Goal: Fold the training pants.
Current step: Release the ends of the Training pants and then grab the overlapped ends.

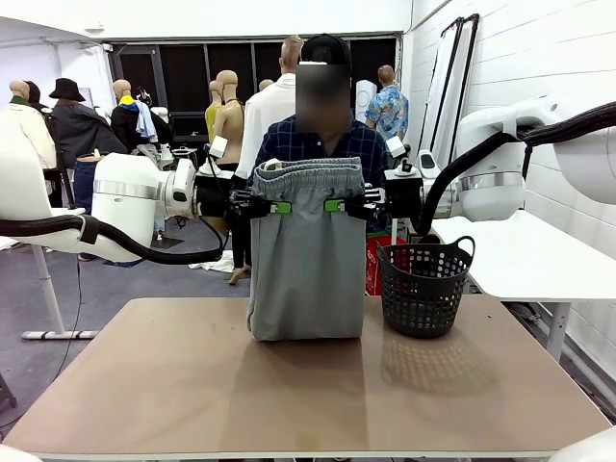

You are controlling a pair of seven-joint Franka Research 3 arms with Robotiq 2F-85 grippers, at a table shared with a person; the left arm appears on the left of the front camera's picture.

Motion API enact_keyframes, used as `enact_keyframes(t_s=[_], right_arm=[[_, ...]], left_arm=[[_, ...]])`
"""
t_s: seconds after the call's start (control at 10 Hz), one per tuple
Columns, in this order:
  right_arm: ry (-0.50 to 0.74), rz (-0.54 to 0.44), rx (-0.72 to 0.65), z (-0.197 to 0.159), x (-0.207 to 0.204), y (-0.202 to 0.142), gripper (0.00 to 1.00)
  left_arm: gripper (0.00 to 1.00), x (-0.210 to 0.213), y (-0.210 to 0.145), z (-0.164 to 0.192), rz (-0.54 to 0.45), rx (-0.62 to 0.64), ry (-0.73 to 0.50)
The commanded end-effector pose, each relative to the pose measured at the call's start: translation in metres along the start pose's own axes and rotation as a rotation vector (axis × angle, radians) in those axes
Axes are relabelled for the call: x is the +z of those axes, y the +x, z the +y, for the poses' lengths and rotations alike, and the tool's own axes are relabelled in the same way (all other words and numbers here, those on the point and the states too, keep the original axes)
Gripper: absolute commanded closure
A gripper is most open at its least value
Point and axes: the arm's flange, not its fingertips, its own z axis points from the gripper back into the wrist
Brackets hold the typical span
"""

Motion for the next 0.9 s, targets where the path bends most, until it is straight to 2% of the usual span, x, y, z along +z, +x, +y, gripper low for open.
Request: enact_keyframes(t_s=[0.0, 0.8], right_arm=[[0.000, -0.012, 0.000, 0.0008, -0.0006, 0.0026, 1.00], [0.000, -0.012, 0.000, 0.0008, -0.0006, 0.0026, 1.00]], left_arm=[[1.00, 0.0004, 0.0014, -0.0037, -0.023, -0.020, 0.016], [1.00, 0.0004, 0.0014, -0.0037, -0.023, -0.020, 0.016]])
